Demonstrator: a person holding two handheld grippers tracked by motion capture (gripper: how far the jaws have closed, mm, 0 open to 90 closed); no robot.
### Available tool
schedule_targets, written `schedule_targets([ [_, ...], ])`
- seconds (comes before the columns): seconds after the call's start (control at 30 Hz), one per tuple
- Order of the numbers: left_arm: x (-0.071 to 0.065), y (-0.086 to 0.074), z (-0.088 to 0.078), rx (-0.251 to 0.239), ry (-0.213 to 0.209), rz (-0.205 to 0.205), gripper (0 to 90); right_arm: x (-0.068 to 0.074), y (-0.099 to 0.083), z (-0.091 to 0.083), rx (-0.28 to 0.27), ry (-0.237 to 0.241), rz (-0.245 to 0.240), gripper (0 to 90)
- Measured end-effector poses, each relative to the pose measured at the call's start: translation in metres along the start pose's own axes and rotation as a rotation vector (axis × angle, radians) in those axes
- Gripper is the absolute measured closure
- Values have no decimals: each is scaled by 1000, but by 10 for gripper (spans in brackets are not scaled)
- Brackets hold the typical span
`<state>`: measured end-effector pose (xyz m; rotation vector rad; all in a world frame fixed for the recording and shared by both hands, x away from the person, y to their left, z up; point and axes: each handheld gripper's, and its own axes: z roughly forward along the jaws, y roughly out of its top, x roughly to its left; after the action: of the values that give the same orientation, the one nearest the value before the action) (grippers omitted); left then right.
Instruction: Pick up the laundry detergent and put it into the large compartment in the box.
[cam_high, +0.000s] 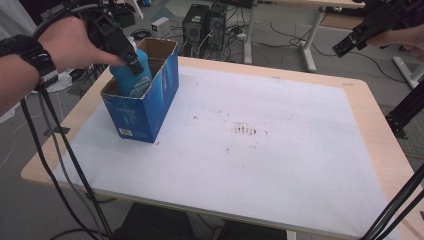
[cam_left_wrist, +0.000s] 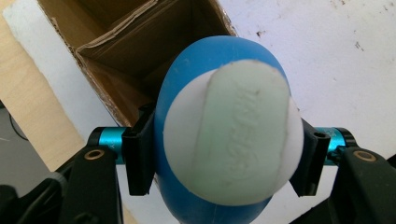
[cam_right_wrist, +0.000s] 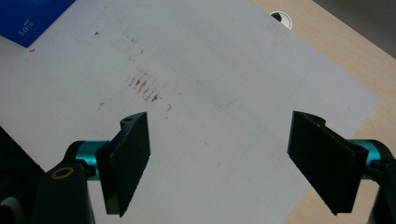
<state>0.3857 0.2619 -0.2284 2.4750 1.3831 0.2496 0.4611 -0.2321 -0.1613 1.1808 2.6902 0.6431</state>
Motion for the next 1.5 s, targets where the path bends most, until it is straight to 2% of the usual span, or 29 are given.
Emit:
schedule_targets([
  [0.37,-3,-6,21,12,6,9,377,-2,2,3,-3,5,-6,206],
  [0.57,-4,-10,31,23,-2,9,376,-3,2,3,-1,4,-7,206],
  [0.67,-4,-12,35,32,-4,21,376,-3,2,3,-3,6,-6,206],
  [0.8,-3,-14,40,38,-11,15,376,-3,2,4,-3,5,-4,206],
  [1.13,-1,-18,46,22,-11,-1,377,-3,4,6,2,6,-14,206],
  [1.5,2,-16,49,15,-12,18,376,-2,3,8,4,11,-13,206],
])
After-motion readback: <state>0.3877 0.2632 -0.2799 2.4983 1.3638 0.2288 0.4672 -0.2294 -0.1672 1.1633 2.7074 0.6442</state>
